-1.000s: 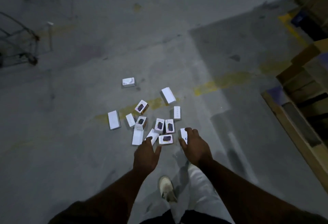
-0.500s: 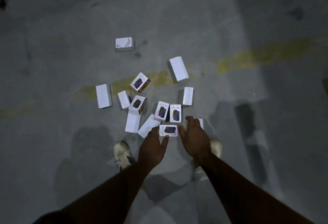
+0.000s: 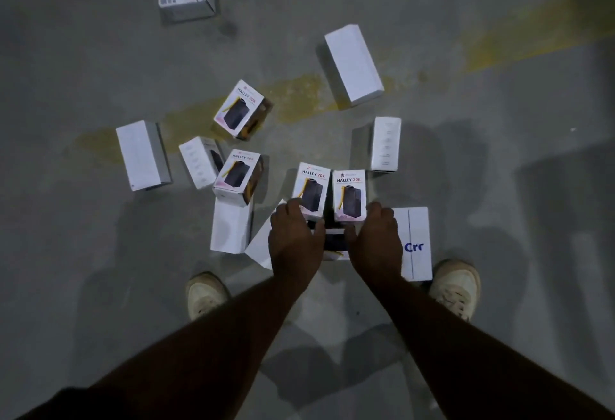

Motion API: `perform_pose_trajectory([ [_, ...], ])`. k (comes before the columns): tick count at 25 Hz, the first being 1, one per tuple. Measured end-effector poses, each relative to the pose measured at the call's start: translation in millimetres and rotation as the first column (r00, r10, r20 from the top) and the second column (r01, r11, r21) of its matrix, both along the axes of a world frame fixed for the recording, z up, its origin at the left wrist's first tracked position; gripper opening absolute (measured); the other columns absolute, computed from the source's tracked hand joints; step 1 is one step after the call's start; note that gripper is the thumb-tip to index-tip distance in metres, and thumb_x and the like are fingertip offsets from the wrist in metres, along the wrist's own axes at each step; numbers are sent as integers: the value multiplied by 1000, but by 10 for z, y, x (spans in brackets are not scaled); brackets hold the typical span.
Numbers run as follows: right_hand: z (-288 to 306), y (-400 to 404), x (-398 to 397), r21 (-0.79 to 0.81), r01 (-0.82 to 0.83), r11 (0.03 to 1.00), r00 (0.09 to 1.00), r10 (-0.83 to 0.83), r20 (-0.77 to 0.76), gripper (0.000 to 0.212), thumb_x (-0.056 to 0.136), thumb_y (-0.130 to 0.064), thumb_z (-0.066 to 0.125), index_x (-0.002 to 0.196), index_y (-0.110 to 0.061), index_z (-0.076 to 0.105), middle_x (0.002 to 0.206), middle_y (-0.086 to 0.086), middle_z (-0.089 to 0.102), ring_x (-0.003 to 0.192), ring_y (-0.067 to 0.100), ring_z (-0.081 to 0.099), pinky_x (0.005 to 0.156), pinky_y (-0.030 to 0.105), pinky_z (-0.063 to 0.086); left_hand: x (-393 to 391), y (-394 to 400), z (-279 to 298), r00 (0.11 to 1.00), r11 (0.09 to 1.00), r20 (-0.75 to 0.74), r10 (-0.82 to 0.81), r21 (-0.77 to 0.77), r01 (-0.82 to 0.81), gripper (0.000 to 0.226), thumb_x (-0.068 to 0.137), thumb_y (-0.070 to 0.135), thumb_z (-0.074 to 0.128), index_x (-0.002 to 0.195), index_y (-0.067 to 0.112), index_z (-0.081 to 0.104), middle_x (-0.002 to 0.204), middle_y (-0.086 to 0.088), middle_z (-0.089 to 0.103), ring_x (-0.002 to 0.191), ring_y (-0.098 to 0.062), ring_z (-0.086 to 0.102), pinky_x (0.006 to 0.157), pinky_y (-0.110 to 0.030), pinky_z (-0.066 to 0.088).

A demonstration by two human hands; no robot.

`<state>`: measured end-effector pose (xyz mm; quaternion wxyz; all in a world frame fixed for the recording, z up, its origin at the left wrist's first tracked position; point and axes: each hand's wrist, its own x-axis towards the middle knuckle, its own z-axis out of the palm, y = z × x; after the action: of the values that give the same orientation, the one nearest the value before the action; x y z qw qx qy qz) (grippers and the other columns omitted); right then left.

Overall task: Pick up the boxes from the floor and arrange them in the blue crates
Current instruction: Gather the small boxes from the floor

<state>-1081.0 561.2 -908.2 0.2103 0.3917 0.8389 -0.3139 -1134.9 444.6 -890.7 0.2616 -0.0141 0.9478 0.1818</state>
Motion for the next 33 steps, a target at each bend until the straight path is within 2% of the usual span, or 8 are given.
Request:
perform_pose_trajectory([
  [5,-723,-27,-242,63,-90,994,996,91,-18,85,81,-41,72,147,-6,33,141,22,44,128,38,44,102,49,46,-396,154,-579,997,993,-32,-64,-104,60,69,84,38,73,142,16,43,142,-9,46,132,-26,45,104,-39,41],
  [10,-982,-233,-395,162,-109,981,994,110,3,96,89,-53,58,156,-3,10,134,23,46,118,35,50,88,45,51,-523,142,-862,998,996,44,-40,-75,44,87,73,43,83,143,15,39,142,-9,45,130,-28,48,102,-42,45],
  [15,-946,-159,-347,-168,206,964,970,-224,-94,103,79,-41,72,157,-17,9,137,18,40,123,31,47,95,44,48,-629,147,-945,983,989,131,132,47,-139,98,65,36,85,146,18,34,142,-9,46,129,-29,50,103,-45,49],
  [19,-579,-1,-269,-652,410,637,818,-574,-46,56,98,-20,53,149,-22,32,141,5,48,126,24,53,90,35,53,-571,19,-687,710,654,453,539,307,-692,81,70,45,67,142,20,41,132,-7,60,113,-23,65,91,-43,57],
  [21,-327,54,-264,-775,469,424,721,-690,59,37,104,-24,39,140,-22,44,134,6,58,113,22,62,76,30,56,-550,-102,-490,531,475,675,512,292,-830,47,83,35,57,126,16,56,112,-10,71,96,-23,69,77,-36,54],
  [23,-107,72,-276,-804,477,355,696,-711,99,32,105,-27,33,130,-23,53,123,6,65,94,13,67,62,24,56,-515,-192,-320,451,433,785,425,261,-863,26,92,27,45,104,19,66,86,-3,75,78,-19,67,70,-31,50],
  [27,70,-23,-315,-840,340,422,788,-616,9,34,105,-17,38,138,-25,42,118,-9,60,98,4,63,59,21,58,-374,-248,-218,552,568,766,329,307,-764,35,100,45,46,118,24,68,108,0,77,98,-20,72,85,-36,53],
  [33,-10,-219,-287,-804,267,532,874,-486,-31,38,94,-15,56,126,-29,41,130,-1,53,114,24,62,80,44,62,-298,-287,-262,693,566,606,391,436,-700,51,77,44,83,121,24,69,112,1,77,100,-17,75,85,-44,62],
])
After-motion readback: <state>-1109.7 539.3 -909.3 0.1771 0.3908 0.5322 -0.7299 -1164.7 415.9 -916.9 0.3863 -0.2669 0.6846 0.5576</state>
